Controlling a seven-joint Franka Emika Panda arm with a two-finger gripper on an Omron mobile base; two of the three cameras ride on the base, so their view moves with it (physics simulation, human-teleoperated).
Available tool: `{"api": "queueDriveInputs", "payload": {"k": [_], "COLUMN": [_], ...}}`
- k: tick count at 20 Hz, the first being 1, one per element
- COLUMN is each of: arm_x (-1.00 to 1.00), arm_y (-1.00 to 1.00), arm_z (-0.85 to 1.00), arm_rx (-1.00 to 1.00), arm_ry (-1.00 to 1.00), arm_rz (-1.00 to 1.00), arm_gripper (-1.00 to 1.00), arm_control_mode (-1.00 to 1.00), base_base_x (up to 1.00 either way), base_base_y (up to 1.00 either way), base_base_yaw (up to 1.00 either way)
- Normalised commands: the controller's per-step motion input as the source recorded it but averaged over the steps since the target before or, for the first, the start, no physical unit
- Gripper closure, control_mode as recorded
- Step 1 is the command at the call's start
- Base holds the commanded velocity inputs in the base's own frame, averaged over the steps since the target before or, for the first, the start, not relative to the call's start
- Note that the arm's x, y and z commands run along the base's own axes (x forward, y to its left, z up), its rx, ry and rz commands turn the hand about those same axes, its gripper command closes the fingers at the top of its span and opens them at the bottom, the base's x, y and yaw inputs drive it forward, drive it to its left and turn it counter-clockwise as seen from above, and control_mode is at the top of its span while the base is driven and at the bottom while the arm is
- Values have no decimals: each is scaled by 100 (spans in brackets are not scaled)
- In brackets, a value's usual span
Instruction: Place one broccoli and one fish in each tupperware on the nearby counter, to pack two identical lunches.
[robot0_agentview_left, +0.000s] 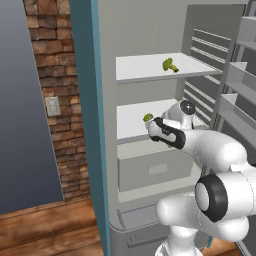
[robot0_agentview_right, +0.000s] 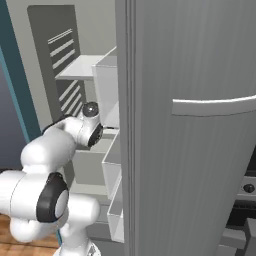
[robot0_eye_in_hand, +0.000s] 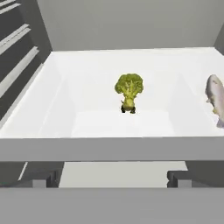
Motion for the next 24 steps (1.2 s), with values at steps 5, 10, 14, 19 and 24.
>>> {"api": "queueDriveInputs", "payload": {"k": [5, 10, 14, 19, 24], "arm_x": [60, 53, 53, 55, 39], "arm_y": [-8, -25, -9, 0, 0], "arm_z": [-3, -1, -12, -29, -52], "arm_rx": [1, 4, 1, 0, 0], "arm_ry": [2, 8, 7, 1, 0], "arm_rz": [0, 0, 0, 0, 0], "arm_gripper": [-100, -100, -100, -100, -100], "arm_control_mode": [-100, -100, -100, -100, -100], "base_base_x": [0, 0, 0, 0, 0], "base_base_y": [0, 0, 0, 0, 0], "base_base_yaw": [0, 0, 0, 0, 0]}}
